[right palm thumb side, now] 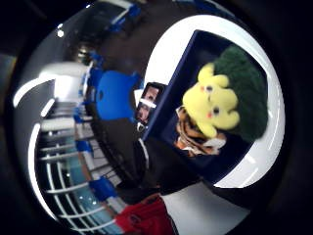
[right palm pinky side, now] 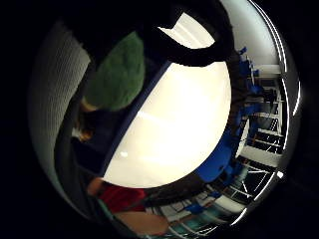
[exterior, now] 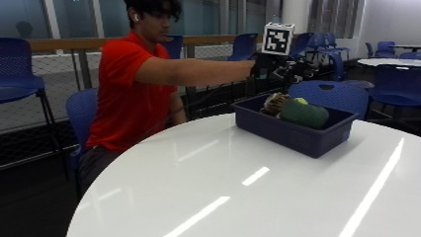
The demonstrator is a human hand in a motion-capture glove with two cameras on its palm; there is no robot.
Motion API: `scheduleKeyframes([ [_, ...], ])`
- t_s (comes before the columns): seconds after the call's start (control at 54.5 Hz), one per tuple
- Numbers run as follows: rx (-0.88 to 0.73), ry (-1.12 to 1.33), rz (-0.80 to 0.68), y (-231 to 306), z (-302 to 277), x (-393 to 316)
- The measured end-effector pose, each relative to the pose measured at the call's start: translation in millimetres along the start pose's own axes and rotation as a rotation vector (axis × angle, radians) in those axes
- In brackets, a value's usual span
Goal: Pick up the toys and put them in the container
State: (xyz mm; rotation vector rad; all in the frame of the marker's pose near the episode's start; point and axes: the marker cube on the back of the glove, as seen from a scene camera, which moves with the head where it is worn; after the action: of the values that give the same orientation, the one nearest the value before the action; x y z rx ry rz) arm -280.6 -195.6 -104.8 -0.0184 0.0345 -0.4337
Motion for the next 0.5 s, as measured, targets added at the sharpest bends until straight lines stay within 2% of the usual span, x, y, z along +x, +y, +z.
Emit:
scheduleKeyframes([
  [0.33,-0.011,-0.131,0.073,86.8,21.8,52.6],
  [0.495,-0.013,-0.170,0.194,129.5,42.5,103.3],
])
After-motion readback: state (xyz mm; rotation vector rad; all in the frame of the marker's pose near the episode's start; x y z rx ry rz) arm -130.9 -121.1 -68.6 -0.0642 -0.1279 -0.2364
